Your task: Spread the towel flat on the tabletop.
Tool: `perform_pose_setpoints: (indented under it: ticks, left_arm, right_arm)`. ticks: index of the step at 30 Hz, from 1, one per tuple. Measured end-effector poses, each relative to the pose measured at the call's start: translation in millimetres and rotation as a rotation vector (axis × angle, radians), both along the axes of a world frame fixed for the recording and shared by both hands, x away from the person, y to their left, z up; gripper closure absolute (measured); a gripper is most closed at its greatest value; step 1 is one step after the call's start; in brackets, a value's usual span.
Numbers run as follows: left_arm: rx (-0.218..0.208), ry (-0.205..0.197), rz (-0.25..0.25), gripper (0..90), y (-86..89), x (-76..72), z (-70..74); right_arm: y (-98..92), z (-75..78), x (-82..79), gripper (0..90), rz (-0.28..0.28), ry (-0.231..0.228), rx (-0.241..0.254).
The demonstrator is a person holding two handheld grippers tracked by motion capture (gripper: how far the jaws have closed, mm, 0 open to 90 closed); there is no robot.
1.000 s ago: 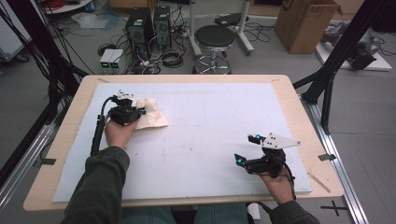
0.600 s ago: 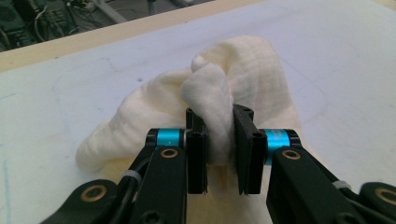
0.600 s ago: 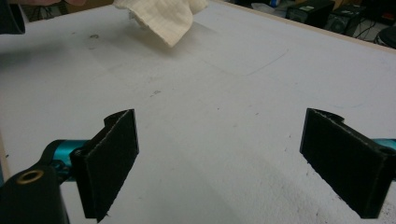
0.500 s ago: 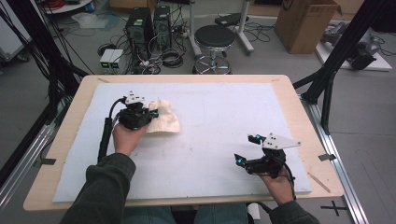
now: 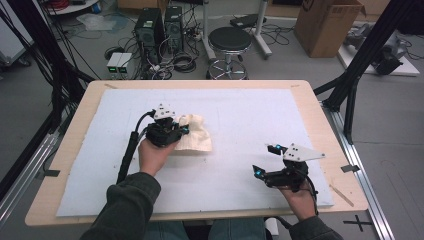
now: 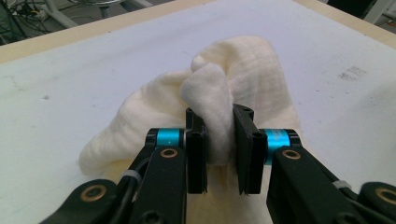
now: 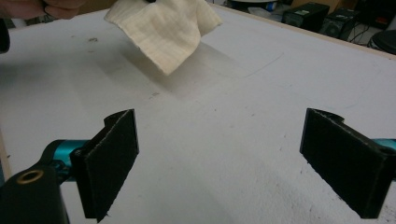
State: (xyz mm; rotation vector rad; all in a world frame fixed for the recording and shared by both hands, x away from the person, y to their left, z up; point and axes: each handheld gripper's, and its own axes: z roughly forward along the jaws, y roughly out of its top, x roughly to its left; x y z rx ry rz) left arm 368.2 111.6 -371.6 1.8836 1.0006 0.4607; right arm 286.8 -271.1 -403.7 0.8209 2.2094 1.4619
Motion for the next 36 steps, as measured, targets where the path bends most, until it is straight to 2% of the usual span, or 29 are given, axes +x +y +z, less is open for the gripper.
perform_pose_setpoints:
  ticks: [9,12,16,17,19,24,25,27,30,32,34,35,36]
  left_arm:
    - [0.006,0.017,-0.025,76.2,-29.2,-7.6,-10.9]
    - [0.003,0.033,-0.027,76.0,-40.3,-8.2,-20.6]
    - [0.01,0.054,-0.023,75.8,-46.8,-7.3,-30.9]
    - [0.028,0.068,-0.027,75.6,-50.8,-6.6,-36.6]
    - [0.039,0.071,-0.031,75.3,-52.6,-6.3,-38.7]
    - [0.052,0.089,-0.034,74.4,-58.5,-3.6,-46.2]
    - [0.074,0.096,-0.033,74.1,-58.9,-2.7,-48.7]
    - [0.089,0.1,-0.039,73.4,-58.8,-2.1,-50.0]
    - [0.105,0.107,-0.05,66.1,-58.3,-1.6,-51.7]
    - [0.086,0.091,-0.078,56.5,-54.1,-3.3,-45.9]
    - [0.066,0.065,-0.094,50.8,-49.0,-5.2,-39.7]
    - [0.066,0.065,-0.094,47.7,-49.0,-5.2,-39.7]
    - [0.062,0.053,-0.094,47.7,-45.8,-6.1,-36.2]
  right_arm:
    - [-0.4,0.0,-1.8,10.9,-0.002,0.001,0.0]
    - [-0.3,-0.3,-1.6,11.0,-0.001,-0.003,-0.003]
    - [-0.8,-0.6,-1.5,11.0,0.003,-0.005,-0.005]
    - [-1.2,-0.7,-1.6,11.0,0.002,-0.005,-0.006]
    - [-1.4,-1.0,-1.4,11.0,0.004,-0.004,-0.004]
    - [-1.1,-1.3,-1.2,10.9,0.005,-0.003,-0.005]
    - [-1.1,-1.4,-1.1,11.0,0.006,-0.003,-0.005]
    - [-0.8,-1.4,-1.1,11.0,0.008,-0.003,-0.005]
    - [0.5,-1.9,-1.2,10.9,0.014,0.004,-0.009]
    - [1.6,-2.2,-0.9,10.9,0.017,0.006,-0.01]
    - [2.6,-2.5,-0.1,11.0,0.021,0.005,-0.015]
    - [2.6,-2.5,-0.1,11.0,0.021,0.005,-0.015]
    - [3.3,-2.5,-0.2,11.0,0.022,0.014,-0.017]
